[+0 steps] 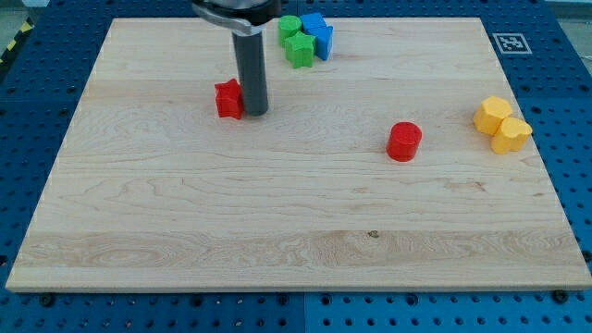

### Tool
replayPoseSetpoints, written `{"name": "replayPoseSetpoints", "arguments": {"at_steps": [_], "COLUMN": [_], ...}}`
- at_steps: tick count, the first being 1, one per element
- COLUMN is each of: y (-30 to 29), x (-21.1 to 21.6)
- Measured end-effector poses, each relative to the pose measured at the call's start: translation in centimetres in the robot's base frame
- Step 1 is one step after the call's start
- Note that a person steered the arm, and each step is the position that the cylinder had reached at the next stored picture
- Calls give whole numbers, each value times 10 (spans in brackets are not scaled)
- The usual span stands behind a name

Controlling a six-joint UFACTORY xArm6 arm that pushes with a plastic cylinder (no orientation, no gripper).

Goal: Push the red star towards the left

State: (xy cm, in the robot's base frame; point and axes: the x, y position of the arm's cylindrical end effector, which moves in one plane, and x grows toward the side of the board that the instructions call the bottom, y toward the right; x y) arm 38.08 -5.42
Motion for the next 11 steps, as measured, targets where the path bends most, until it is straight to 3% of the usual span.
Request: {"name": "replayPoseSetpoints", "arguments": {"at_steps": [1,3,5,7,9,11], "y": [-20,-89,-17,-59,-59,-93], "x": [-34,-25,-24,5,22,3]}}
